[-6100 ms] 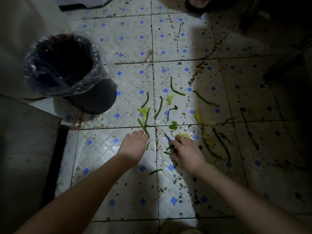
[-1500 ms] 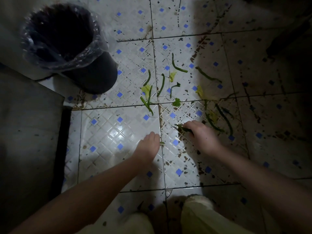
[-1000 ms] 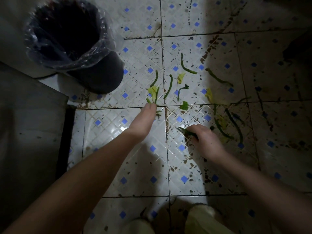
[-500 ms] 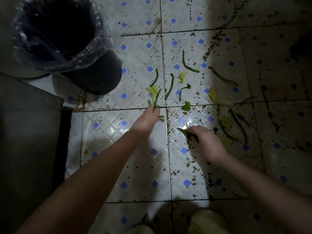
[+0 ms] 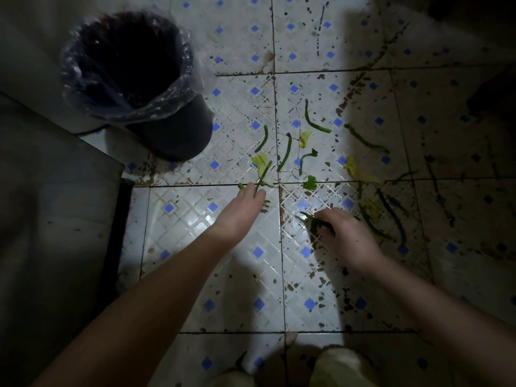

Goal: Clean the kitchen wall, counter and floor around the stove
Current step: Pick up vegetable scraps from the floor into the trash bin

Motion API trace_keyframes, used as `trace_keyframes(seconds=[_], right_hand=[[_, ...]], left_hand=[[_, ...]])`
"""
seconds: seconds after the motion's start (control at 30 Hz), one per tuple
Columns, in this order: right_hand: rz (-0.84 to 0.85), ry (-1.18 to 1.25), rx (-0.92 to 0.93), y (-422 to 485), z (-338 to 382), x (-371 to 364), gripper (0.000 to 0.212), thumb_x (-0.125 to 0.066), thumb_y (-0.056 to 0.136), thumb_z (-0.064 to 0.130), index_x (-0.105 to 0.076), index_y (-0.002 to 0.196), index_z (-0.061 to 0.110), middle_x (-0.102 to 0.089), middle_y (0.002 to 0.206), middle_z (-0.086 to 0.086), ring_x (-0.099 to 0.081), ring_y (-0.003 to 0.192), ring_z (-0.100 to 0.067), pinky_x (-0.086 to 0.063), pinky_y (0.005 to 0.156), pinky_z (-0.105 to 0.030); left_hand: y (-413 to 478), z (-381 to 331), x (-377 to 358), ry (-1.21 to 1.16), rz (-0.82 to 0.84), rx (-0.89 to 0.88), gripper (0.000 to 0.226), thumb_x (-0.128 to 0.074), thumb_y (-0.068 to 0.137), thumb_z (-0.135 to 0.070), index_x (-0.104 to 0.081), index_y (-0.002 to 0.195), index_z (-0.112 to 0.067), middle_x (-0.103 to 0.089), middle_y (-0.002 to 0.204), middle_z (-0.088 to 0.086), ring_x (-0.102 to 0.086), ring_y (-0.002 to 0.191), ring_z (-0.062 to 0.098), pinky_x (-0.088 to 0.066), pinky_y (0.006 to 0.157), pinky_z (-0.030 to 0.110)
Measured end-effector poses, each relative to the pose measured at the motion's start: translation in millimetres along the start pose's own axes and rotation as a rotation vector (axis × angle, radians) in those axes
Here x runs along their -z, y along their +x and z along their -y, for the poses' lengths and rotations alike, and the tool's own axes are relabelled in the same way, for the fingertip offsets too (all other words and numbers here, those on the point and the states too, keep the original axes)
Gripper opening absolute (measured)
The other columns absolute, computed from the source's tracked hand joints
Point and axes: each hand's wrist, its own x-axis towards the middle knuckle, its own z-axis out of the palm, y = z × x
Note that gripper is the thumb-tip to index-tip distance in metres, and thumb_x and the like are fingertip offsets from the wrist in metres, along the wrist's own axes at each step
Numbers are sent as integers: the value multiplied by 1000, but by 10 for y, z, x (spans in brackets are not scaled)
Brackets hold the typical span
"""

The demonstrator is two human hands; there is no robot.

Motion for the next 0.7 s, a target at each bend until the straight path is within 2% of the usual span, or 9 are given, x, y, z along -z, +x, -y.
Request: trace_keyframes(seconds=[0.27,0.37,0.47,0.57,0.7], right_hand=[[-84,2,81,28,187,152,35,-46,91,4,-56,121,20,-59,114,-1,-54,105,-20,-48,80,-36],[-123,-30,122,97,322,269,32,-47,92,4,-56,120,17,-60,113,-4,-55,104,-23,-50,79,-40],[-154,-79,177,190,500,442,31,-49,90,4,-56,118,16,-60,108,-5,-56,98,-23,-51,77,-43],[-180,-113,250,291,681,662,31,-48,90,2,-57,117,15,-60,108,-5,-56,98,-24,-52,75,-44],[-234,-123,322,426,928,943,30,-49,90,3,-57,117,16,-61,107,-5,-57,97,-25,-51,73,-43]], left_hand=[[-187,152,334,118,-32,51,48,-66,79,3,-39,117,-7,-40,117,12,-47,106,25,-44,81,28],[-259,239,538,141,-40,97,54,-65,71,13,-39,115,-7,-40,117,13,-48,103,26,-43,77,29],[-362,312,800,102,-67,144,56,-69,68,12,-40,113,-7,-39,115,14,-48,99,27,-43,72,34],[-455,375,1092,120,-117,178,57,-69,67,12,-40,112,-7,-38,113,13,-47,98,27,-36,68,31],[-558,456,1505,199,-216,185,56,-60,68,17,-39,115,-6,-39,114,13,-48,99,28,-38,67,33]])
